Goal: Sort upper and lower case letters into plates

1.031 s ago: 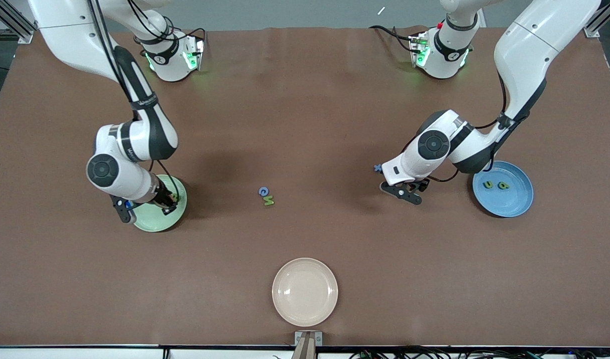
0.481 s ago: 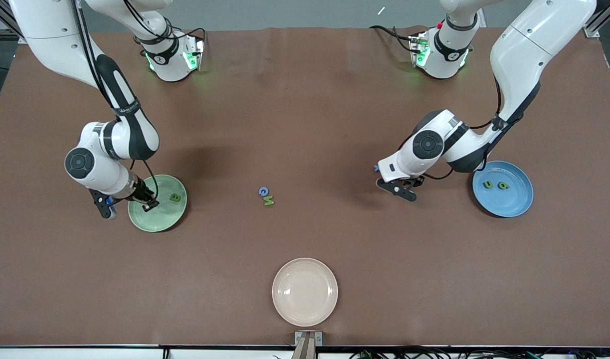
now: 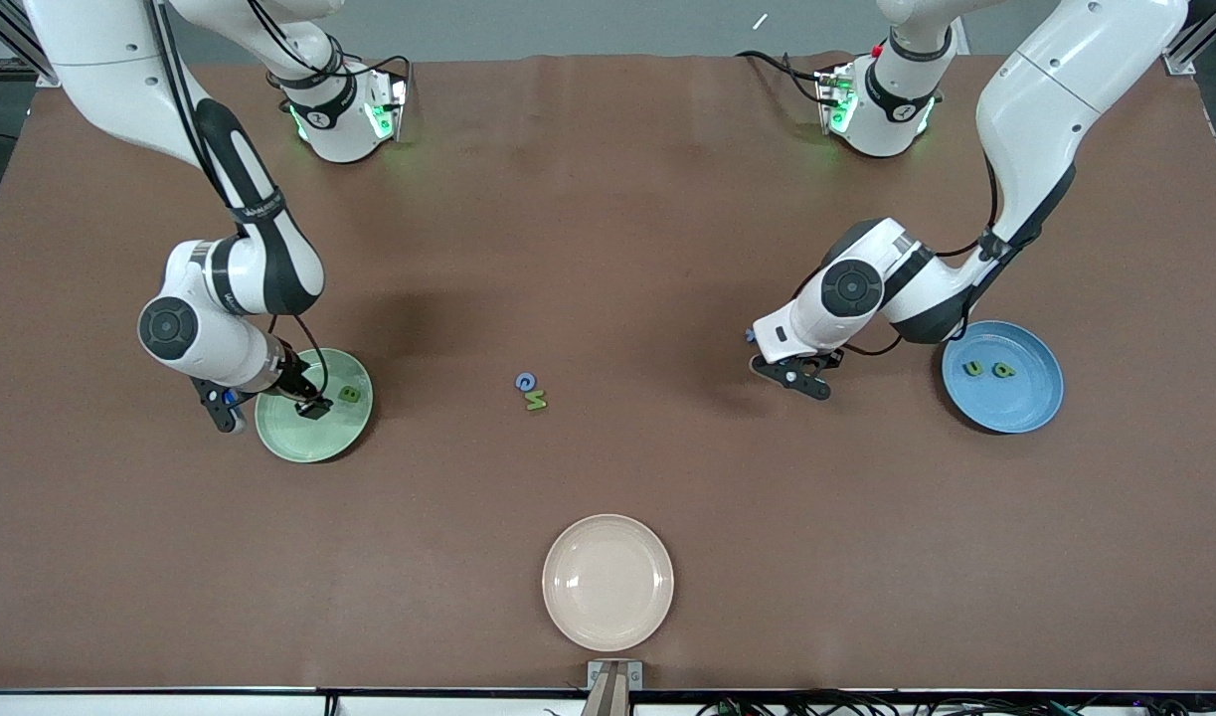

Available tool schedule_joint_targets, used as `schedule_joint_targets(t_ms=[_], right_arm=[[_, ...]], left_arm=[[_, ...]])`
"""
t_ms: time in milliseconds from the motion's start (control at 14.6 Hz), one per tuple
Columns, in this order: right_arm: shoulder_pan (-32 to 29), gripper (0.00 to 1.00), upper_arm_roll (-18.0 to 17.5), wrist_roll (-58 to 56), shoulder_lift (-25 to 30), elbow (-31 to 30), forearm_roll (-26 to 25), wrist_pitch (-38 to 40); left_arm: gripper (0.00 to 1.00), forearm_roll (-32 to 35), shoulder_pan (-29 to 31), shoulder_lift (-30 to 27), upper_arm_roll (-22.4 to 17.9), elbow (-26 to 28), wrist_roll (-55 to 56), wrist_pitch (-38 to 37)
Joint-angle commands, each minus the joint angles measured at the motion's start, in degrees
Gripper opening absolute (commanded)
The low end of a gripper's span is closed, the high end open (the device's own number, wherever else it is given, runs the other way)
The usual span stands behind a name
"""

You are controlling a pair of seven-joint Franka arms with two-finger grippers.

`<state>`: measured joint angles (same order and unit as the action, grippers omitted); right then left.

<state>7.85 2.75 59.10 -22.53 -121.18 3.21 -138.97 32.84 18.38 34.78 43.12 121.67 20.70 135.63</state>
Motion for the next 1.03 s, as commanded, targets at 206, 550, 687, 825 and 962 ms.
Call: schedule_joint_targets(t_ms=[206,550,687,825,962], right_arm=[[11.9,1.0,-0.73,21.3,-1.62,11.11,1.44,1.43],[18.15,1.0,-0.73,29.49,-10.15,21.49,2.86,1.34],[19.74,1.0,-0.64,28.89,-11.65,22.3,2.68,1.25],[21.75,1.0,-0.64,25.92,-12.35,22.47,1.98,1.07],[23.25,1.0,-0.55,16.98,-11.92,22.56,1.89,1.34]], left_arm=[[0.42,1.43,0.07,1.08,0.04,0.15,2.15,0.69],[0.25,1.43,-0.01,1.17,0.04,0.06,5.14,0.6],[0.12,1.43,-0.01,1.17,0.04,-0.03,6.63,0.6],[0.01,1.43,0.25,0.47,0.12,-0.12,7.16,0.34],[0.01,1.43,0.86,-1.37,0.21,-0.47,6.72,0.25]])
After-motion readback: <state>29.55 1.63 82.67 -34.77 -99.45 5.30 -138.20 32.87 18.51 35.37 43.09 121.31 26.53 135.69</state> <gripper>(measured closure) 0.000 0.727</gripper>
